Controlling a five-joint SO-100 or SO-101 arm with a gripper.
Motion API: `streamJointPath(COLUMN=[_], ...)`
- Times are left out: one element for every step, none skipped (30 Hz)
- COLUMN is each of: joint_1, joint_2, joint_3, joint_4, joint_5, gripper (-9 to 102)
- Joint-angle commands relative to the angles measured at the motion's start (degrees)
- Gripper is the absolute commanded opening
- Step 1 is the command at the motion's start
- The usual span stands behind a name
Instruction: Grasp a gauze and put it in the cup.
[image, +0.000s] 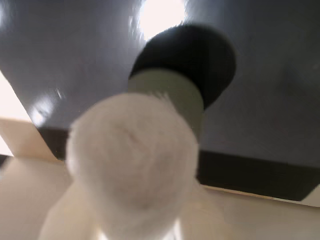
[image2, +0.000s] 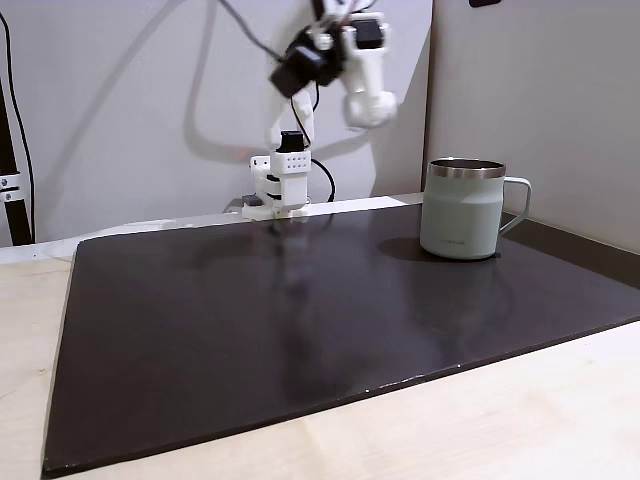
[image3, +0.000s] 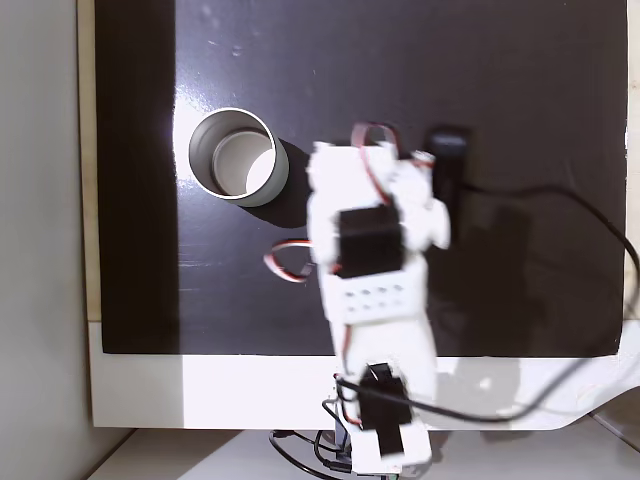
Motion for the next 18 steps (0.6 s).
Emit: streamJointPath(joint_1=[-4.2,-5.2,-6.2,-6.9,-7.6,-8.1,-8.6,-9.1,-9.4,-9.9,-10.4,-10.9,-11.4,-12.0,-12.7,-13.3,-13.9,-14.7], joint_2=[-5.3,-6.9,-8.7,-10.3,-11.9,-13.4,-14.9,-16.4,-17.9,-19.2,-20.8,-22.1,-23.5,-24.8,-26.0,-27.2,-28.3,-29.4], joint_3=[-11.3,-13.1,-14.9,-16.3,-17.7,-18.9,-20.2,-21.4,-22.7,-24.0,-25.4,-26.9,-28.3,-29.8,-31.1,-32.6,-33.9,-35.2], joint_4=[1.1,1.1,1.1,1.1,0.9,0.7,0.6,0.4,0.4,0.3,0.3,0.3,0.3,0.3,0.3,0.3,0.3,0.3], joint_5=[0.0,-0.3,-0.6,-0.9,-0.9,-1.0,-1.1,-1.1,-1.1,-1.2,-1.4,-1.8,-2.2,-2.6,-3.1,-3.4,-3.8,-4.2], gripper=[0,0,0,0,0,0,0,0,0,0,0,0,0,0,0,0,0,0])
